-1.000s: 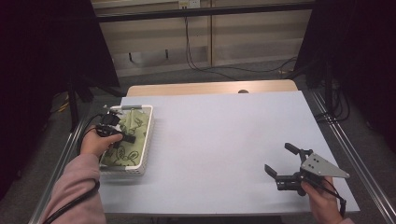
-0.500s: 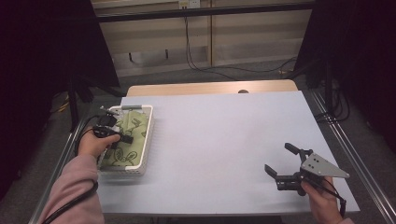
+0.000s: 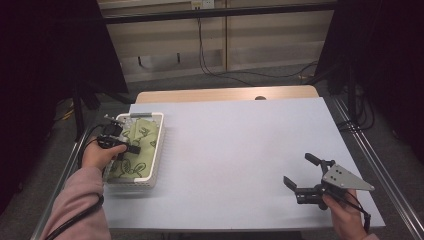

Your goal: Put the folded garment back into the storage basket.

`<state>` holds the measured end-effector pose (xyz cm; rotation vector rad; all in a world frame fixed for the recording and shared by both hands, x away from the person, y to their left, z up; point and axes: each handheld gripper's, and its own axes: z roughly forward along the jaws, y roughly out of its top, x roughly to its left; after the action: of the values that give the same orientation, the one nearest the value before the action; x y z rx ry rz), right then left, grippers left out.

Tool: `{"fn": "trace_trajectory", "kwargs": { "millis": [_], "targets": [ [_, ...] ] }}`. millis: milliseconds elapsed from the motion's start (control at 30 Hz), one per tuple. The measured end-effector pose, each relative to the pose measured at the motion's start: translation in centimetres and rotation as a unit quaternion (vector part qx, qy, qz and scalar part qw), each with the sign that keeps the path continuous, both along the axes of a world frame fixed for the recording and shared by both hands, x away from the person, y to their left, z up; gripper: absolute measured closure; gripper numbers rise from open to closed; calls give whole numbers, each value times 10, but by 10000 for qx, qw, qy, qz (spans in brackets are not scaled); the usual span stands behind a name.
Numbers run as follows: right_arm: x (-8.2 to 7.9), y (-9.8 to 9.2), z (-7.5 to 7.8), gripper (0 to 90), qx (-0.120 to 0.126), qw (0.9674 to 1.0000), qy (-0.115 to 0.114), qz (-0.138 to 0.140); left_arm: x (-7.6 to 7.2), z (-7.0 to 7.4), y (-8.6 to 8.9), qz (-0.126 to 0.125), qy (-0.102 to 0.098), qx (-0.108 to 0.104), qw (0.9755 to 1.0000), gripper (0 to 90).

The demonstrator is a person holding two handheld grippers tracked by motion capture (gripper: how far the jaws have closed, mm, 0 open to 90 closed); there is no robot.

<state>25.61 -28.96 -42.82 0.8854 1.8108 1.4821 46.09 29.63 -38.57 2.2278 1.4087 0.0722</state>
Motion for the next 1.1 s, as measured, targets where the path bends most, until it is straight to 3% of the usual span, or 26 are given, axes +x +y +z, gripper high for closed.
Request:
{"fn": "trace_trajectory", "kwargs": {
  "millis": [133,200,233,300,367,467,567,600,700,733,833,1100],
  "targets": [
    [0,0,0,2,4,10000,22,-7,-2,2,3,120,29,0,9999,599],
    [0,0,0,3,-4,10000,4,-5,-3,4,6,135,-108,150,9997,597],
    [0,0,0,4,6,10000,-2,4,-3,5,7,171,-53,44,9998,593],
    [0,0,0,3,-2,10000,-15,-4,-4,9,11,215,-171,118,9996,581],
    [0,0,0,3,-6,10000,-17,-3,-6,11,12,360,-180,17,9992,575],
    [-1,0,1,3,3,10000,-14,-17,-8,17,15,293,-331,78,9990,531],
    [1,0,1,3,14,10000,-22,-32,-13,23,14,405,-522,-159,9977,478],
    [1,0,1,3,24,10000,-15,-46,-14,27,15,335,-591,-198,9975,451],
    [2,2,1,3,43,10000,16,-23,-23,35,15,473,-842,-540,9939,416],
    [2,3,1,3,16,10000,3,1,-27,38,16,359,-1009,-559,9927,399],
    [2,3,1,3,31,10000,-10,37,-39,43,12,348,-1298,-785,9878,319],
    [2,3,1,3,30,10000,-9,31,-63,39,-1,222,-1728,-1255,9767,235]
  ]
}}
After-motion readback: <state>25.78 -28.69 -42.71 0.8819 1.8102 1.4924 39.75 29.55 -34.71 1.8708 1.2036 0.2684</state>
